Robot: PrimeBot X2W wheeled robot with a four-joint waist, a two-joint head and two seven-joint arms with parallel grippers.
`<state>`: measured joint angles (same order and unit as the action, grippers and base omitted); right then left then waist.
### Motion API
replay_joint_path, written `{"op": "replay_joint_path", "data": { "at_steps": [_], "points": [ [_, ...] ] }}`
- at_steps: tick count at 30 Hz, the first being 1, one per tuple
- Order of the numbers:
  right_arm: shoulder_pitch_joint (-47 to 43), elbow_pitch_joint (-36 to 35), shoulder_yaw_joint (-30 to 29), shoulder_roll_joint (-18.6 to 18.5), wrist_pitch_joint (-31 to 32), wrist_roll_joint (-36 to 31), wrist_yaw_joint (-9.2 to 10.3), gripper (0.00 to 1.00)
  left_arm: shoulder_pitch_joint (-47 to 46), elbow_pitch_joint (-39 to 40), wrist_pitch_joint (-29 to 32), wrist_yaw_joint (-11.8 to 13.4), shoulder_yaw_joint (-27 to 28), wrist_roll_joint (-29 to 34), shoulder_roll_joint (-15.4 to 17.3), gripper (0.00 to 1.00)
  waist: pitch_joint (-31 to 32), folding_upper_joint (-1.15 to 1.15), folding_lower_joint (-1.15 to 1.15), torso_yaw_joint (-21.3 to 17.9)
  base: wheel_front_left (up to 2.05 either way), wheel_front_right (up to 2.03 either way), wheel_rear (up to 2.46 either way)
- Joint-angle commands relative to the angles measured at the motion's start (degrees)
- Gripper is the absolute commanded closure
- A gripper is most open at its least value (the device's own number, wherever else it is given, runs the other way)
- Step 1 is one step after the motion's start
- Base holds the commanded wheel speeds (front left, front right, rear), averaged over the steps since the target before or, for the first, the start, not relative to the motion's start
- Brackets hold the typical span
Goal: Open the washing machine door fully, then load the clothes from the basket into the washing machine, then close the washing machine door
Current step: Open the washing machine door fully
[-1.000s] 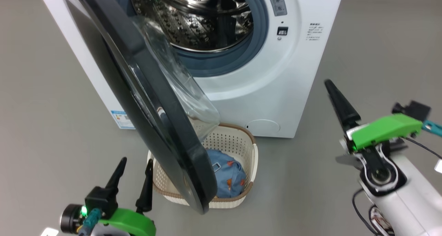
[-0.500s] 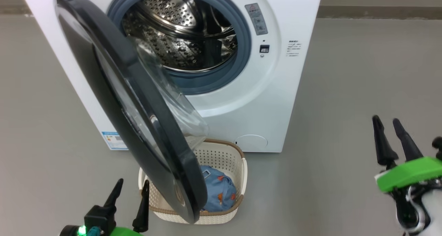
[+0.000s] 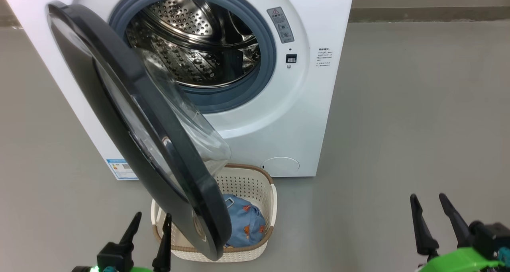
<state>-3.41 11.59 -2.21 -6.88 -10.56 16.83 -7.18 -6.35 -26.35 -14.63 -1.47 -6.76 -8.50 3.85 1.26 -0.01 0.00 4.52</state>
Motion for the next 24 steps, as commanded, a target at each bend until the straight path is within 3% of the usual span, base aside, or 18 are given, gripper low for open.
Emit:
{"op": "replay_joint_path", "data": {
  "at_steps": [1, 10, 24],
  "points": [
    [-0.19, -2.89, 0.65, -0.31, 0.19, -1.51, -0.31, 0.0, -0.31, 1.55, -0.37, 0.29, 1.84, -0.48, 1.01, 0.0, -0.04, 0.01, 0.0, -0.07, 0.0, 0.0, 0.0],
    [-4.8, -10.11, -0.87, 2.58, 4.33, -7.76, -0.31, 0.0, -0.28, 1.59, -0.37, 0.56, 1.82, -0.92, 1.24, 0.0, -0.22, 0.01, 0.0, -0.26, 0.0, 0.0, 0.0],
    [-5.7, -11.85, -1.63, 3.63, 5.77, -9.73, -0.31, 0.0, -0.46, 2.02, -0.37, 1.05, 2.16, -1.67, 1.33, 0.0, -0.86, 0.01, 0.0, -0.16, 0.0, 0.0, 0.0]
  ]
}}
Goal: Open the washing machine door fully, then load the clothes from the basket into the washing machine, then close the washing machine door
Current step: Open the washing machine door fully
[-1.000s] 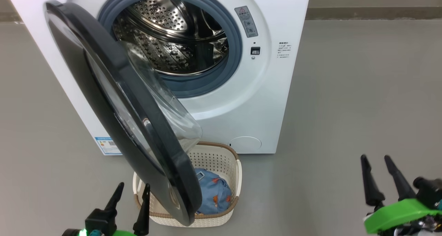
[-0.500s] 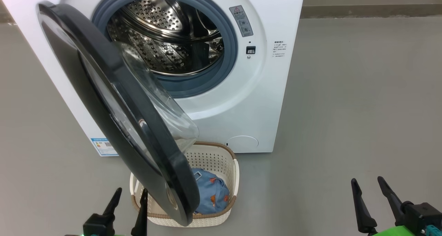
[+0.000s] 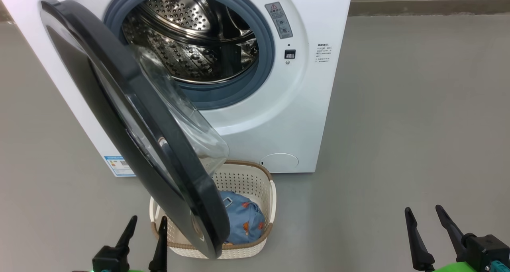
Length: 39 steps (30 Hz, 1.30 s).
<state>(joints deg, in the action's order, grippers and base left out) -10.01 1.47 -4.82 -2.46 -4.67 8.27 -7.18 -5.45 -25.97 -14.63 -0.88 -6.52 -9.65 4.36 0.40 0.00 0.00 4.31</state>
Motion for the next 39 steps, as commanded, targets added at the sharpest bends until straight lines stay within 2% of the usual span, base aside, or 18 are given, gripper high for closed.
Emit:
{"op": "replay_joint_path", "data": {
  "at_steps": [1, 11, 12, 13, 17, 18, 23, 29, 32, 33, 39],
  "points": [
    [0.83, -1.78, 0.93, -0.76, -0.07, -1.3, -0.31, 0.0, -1.39, 1.63, -0.37, 0.51, 1.87, -0.54, 0.8, 0.0, 0.0, 0.0, 0.0, 0.1, 0.0, 0.0, 0.0],
    [0.25, -2.15, 0.19, -0.55, 0.2, -1.73, -0.31, 0.0, -1.79, 1.49, -0.37, 0.68, 2.03, -1.13, 0.92, 0.0, 0.22, 0.0, 0.0, 0.58, 0.0, 0.0, 0.0],
    [0.2, -2.22, 0.13, -0.54, 0.29, -1.77, -0.31, 0.0, -1.81, 1.53, -0.37, 0.74, 2.18, -1.34, 0.89, 0.1, 0.22, 0.0, 0.0, 0.58, 0.0, 0.0, 0.0],
    [0.18, -2.28, 0.11, -0.53, 0.34, -1.82, -0.31, 0.0, -1.89, 1.73, -0.37, 0.76, 2.28, -1.41, 0.9, 0.37, 0.22, 0.0, 0.0, 0.58, 0.0, 0.0, 0.0],
    [0.16, -2.33, 0.08, -0.49, 0.55, -1.58, -0.31, 0.0, -2.28, 2.71, -0.37, 1.18, 2.78, -1.65, 0.95, 0.8, 0.21, 0.0, 0.0, 0.71, 0.0, 0.0, 0.0],
    [0.18, -2.26, 0.06, -0.48, 0.57, -1.48, -0.31, 0.0, -2.44, 3.3, -0.37, 1.42, 3.06, -1.75, 0.94, 1.0, 0.19, 0.0, 0.0, 0.77, 0.0, 0.0, 0.0],
    [0.08, -2.15, -0.19, -0.45, 0.56, -1.2, -0.31, 0.0, -3.84, 9.22, -0.37, 2.98, 4.81, -2.17, 0.9, 1.0, 0.27, 0.0, 0.0, 1.38, 0.0, 0.0, 0.0],
    [-0.16, -2.11, -1.05, -0.44, 0.51, -0.68, -0.31, 0.0, -6.31, 22.12, -0.37, 4.3, 5.87, -2.06, 0.63, 1.0, 0.56, 0.0, 0.0, 2.29, 0.0, 0.0, 0.0],
    [-0.34, -1.98, -1.33, -0.43, 0.4, -0.48, -0.31, 0.0, -7.33, 28.93, -0.21, 3.98, 4.1, -1.93, 0.26, 1.0, 0.78, 0.0, 0.0, 2.69, 0.0, 0.0, 0.0],
    [-0.34, -1.98, -1.33, -0.43, 0.4, -0.48, -0.31, 0.0, -7.33, 28.93, -0.21, 3.98, 4.1, -1.93, 0.26, 1.0, 0.78, 0.0, 0.0, 2.69, 0.0, 0.0, 0.0],
    [-0.17, -1.64, -1.26, -0.43, 0.43, -0.41, -0.31, 0.0, -8.13, 40.14, 2.85, 2.73, -3.39, -2.76, -0.75, 1.0, 0.87, 0.0, 0.0, 2.8, 0.0, 0.0, 0.0]
  ]
}}
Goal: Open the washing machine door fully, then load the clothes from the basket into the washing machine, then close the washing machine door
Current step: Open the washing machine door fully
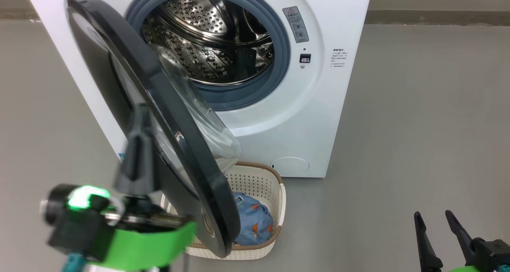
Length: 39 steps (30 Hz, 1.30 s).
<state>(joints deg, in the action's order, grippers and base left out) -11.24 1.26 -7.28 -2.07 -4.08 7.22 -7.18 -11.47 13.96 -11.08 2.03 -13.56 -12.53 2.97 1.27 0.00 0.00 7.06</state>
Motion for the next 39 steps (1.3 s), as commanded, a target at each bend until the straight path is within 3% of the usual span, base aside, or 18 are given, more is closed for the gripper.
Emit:
{"op": "replay_joint_path", "data": {
  "at_steps": [1, 9, 15, 28, 39],
  "points": [
    [1.21, -1.21, 1.53, -0.81, -0.14, 0.75, -0.31, 0.0, -1.89, 2.24, 0.49, -0.31, 0.62, -0.8, 0.37, 1.0, -0.01, 0.0, 0.0, -0.17, 0.0, 0.0, 0.0],
    [0.57, -0.84, 1.9, -0.81, -0.26, 0.92, -0.31, 0.0, -0.89, 3.62, 4.0, 0.41, -11.56, -5.77, -0.04, 1.0, -0.15, 0.0, 0.0, -1.26, 0.0, 0.0, 0.0],
    [0.61, -0.62, 1.96, -0.81, -0.16, 1.24, -0.31, 0.0, -0.65, -0.02, 5.3, 2.92, -17.68, -11.15, -0.08, 1.0, -0.34, 0.0, 0.0, -1.83, 0.0, 0.0, 0.0],
    [1.06, 0.27, 2.23, -0.81, -0.42, 2.2, -0.31, 0.0, -1.41, -12.06, 3.8, 6.93, -18.46, -15.71, -0.09, 1.0, -0.87, 0.0, 0.0, -1.6, 0.0, 0.0, 0.0],
    [1.68, 0.77, 2.28, -0.81, -0.53, 2.26, -0.31, 0.0, -1.89, -16.45, 2.3, 6.68, -17.73, -16.93, 0.09, 1.0, -1.25, 0.0, 0.0, -1.48, 0.0, 0.0, 0.0]
  ]
}}
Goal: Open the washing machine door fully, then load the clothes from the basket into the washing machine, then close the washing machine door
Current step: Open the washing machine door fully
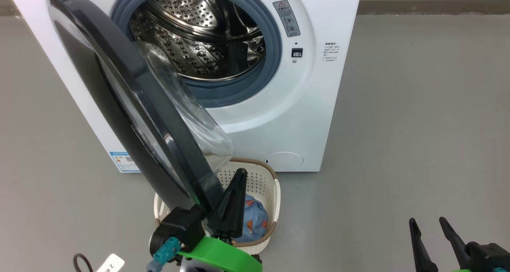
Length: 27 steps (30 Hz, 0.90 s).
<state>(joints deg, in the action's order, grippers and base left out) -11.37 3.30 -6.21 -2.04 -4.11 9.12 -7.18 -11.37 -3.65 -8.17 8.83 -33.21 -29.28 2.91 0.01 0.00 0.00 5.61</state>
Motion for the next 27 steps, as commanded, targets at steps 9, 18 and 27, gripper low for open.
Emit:
{"op": "replay_joint_path", "data": {
  "at_steps": [9, 18, 27],
  "points": [
    [1.95, -0.64, 1.46, -0.84, -0.64, 1.07, -0.31, 0.0, -2.24, -2.47, -1.65, 0.21, 2.1, -1.49, 0.11, 1.0, 0.18, 0.0, 0.0, -0.17, 0.0, 0.0, 0.0],
    [2.02, -0.41, 1.24, -0.84, -0.79, 1.38, -0.31, 0.0, -2.37, -4.56, -2.29, 0.68, 3.03, -1.87, 0.8, 1.0, -0.13, 0.0, 0.0, 1.14, 0.0, 0.0, 0.0],
    [2.12, 0.23, 1.32, -0.84, -0.74, 1.55, -0.31, 0.0, -1.3, -4.85, -2.84, 1.14, 3.58, -2.23, 1.76, 1.0, 0.2, 0.0, 0.0, 2.74, 0.0, 0.0, 0.0]
  ]
}}
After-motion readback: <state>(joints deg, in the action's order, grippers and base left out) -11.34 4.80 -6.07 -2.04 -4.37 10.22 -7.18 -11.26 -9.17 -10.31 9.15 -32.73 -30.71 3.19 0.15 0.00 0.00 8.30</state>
